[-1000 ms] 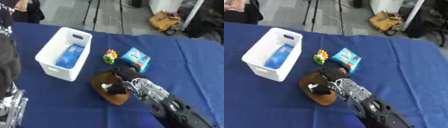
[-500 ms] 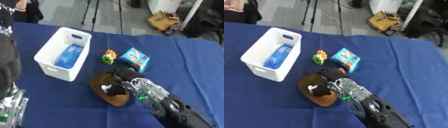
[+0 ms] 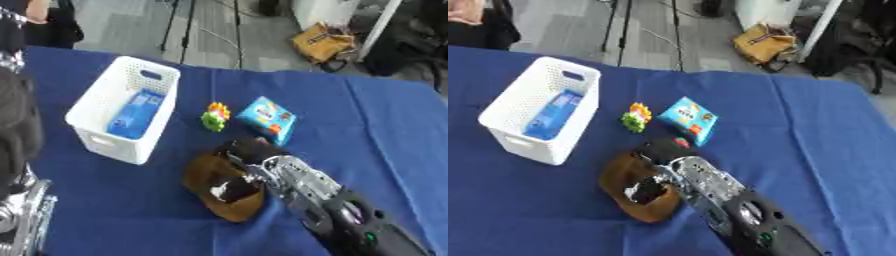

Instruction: Pick up objects on the table and place them in the box.

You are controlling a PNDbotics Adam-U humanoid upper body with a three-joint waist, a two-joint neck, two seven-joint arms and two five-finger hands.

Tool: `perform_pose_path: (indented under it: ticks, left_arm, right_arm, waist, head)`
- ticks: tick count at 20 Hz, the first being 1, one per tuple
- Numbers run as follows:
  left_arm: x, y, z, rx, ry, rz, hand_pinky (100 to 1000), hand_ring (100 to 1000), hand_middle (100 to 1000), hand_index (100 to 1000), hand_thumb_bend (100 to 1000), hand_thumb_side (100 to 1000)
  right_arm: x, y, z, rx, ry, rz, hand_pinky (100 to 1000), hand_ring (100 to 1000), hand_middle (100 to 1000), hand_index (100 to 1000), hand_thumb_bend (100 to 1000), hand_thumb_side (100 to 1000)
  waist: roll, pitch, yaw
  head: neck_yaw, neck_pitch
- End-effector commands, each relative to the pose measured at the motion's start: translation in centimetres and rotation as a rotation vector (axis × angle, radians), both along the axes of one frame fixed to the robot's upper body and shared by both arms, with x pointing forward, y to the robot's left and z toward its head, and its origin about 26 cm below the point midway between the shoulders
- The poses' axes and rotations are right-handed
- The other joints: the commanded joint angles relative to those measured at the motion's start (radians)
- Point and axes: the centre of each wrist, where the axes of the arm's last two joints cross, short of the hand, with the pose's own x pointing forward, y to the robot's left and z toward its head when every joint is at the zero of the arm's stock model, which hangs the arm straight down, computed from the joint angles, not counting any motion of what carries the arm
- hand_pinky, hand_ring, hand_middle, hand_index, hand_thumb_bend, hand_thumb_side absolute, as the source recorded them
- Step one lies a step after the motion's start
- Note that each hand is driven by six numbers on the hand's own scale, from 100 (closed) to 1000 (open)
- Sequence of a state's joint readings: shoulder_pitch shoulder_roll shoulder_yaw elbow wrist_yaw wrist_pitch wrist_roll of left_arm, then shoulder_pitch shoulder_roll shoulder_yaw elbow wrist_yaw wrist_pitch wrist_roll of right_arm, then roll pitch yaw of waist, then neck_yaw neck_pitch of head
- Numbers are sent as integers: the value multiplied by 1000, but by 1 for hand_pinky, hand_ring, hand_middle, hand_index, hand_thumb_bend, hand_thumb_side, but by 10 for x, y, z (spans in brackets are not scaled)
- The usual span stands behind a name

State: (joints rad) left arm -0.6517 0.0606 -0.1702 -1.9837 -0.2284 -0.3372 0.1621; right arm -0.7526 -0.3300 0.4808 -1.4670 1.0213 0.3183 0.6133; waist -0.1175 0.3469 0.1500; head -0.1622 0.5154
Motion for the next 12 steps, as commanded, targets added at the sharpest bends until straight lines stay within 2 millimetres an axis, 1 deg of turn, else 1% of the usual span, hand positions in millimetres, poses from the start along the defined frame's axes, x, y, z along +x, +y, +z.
perform_pose_path:
  ticks: [1,4,5,7,10,12]
  left_arm:
    - [-4,-2,6,-18,-23,-18,979,861,790,776,100,1000]
    - [-4,-3,6,-20,-25,-18,979,860,789,775,100,1000]
    - [-4,-2,7,-22,-25,-17,979,860,789,775,100,1000]
    - [-4,-2,7,-23,-25,-16,978,860,789,775,100,1000]
    - [-4,-2,6,-24,-24,-16,978,860,789,774,100,1000]
    - [-4,-2,6,-24,-25,-16,978,860,789,773,100,1000]
  right_arm:
    - [1,-8,4,-32,-1,-21,662,926,871,950,414,484]
    - [2,-9,4,-29,6,-31,645,919,866,945,414,469]
    - [2,-9,4,-27,8,-34,637,916,863,939,396,457]
    - [2,-9,4,-25,8,-39,628,912,860,935,393,449]
    - [3,-9,4,-20,4,-43,582,896,849,916,375,432]
    - [3,-10,4,-15,1,-45,570,880,837,900,357,426]
  waist:
    - [9,-21,-2]
    - [10,-20,-1]
    - [10,-19,-1]
    - [11,-19,-1]
    - [10,-18,-3]
    - [11,-18,-3]
  head:
    - [-3,-7]
    - [-6,-7]
    - [-6,-8]
    - [-5,-8]
    - [-6,-9]
    - [-6,-10]
